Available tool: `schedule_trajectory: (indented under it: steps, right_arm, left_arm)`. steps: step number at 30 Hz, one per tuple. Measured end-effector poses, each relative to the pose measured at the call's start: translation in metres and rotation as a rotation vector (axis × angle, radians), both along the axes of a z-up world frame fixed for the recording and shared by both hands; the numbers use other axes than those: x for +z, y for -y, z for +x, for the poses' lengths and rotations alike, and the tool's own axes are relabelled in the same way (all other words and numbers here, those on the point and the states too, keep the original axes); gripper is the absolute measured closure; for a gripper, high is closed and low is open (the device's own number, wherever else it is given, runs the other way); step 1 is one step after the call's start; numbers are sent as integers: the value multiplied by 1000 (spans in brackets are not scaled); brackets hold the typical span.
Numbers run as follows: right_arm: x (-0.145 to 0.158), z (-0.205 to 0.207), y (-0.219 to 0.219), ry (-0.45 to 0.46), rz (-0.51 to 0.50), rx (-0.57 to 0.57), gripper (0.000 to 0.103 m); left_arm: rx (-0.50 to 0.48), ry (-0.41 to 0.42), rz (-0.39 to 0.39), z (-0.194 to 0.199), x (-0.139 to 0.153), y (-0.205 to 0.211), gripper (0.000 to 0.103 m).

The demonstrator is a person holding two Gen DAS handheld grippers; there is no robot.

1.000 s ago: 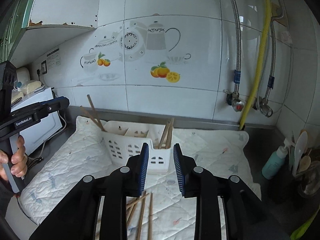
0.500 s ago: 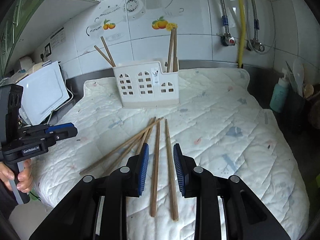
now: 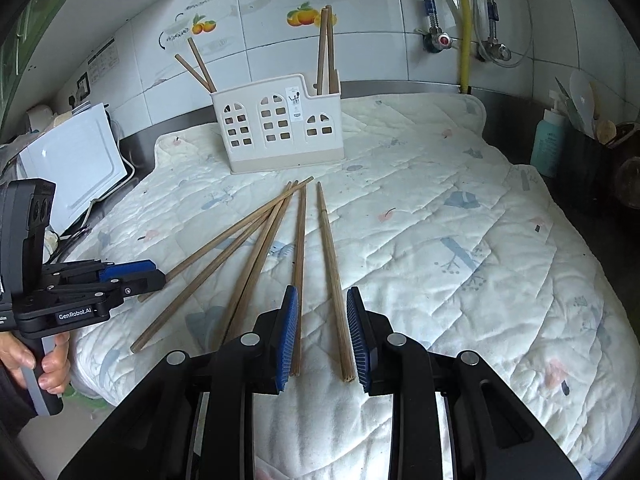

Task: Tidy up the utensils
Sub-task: 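Move both tools back to the pile and close each on a chopstick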

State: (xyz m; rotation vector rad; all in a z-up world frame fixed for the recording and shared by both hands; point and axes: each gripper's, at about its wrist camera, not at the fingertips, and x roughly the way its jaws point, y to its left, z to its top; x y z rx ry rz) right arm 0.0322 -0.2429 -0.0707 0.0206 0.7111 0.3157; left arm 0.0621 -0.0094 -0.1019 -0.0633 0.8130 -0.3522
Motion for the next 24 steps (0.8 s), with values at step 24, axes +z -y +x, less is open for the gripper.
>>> schedule_trajectory:
  steps: [24]
  right_arm:
    - [-21,10,8,-50,48,-22,84]
  left_arm:
    - [-23,38,87,5,-8,16,90]
